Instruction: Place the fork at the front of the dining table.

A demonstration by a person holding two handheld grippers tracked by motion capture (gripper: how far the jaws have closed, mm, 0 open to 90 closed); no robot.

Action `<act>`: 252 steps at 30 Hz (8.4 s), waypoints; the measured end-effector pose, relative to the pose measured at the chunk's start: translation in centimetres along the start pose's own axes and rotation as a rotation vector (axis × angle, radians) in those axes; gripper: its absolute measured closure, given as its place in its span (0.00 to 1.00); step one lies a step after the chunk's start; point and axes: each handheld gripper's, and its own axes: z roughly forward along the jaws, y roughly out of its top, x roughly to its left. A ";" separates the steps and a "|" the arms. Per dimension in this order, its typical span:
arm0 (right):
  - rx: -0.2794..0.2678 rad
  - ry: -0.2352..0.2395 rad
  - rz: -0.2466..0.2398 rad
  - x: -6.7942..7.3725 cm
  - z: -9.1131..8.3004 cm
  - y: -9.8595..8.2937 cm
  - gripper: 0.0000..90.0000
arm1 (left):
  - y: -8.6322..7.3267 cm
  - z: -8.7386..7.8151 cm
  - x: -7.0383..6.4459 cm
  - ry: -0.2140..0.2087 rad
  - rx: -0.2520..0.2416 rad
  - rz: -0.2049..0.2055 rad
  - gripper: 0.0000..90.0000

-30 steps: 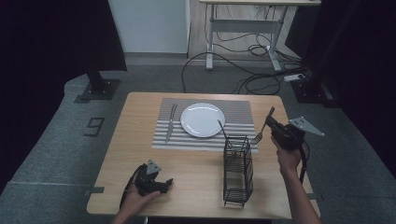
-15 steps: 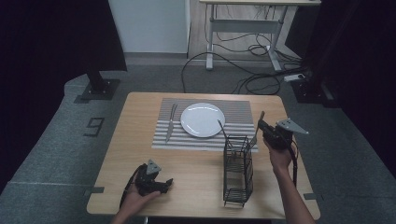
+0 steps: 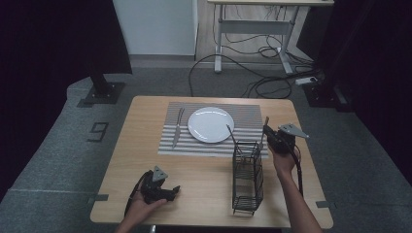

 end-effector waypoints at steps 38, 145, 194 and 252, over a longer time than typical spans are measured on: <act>0.016 -0.009 -0.014 0.2 1.3 0.3 0.96 | 0.0 0.0 0.0 0.000 0.001 0.001 0.16; 0.286 0.019 0.027 -2.1 8.8 -3.2 0.71 | 0.0 -0.1 -0.1 0.003 0.001 -0.003 0.16; 0.325 0.078 -0.020 -4.1 0.8 -6.2 0.74 | 0.0 0.0 -0.1 0.005 -0.001 -0.004 0.16; 0.227 0.130 0.038 -3.3 -7.8 -7.4 0.55 | -0.1 -0.1 -0.2 0.009 -0.003 -0.009 0.16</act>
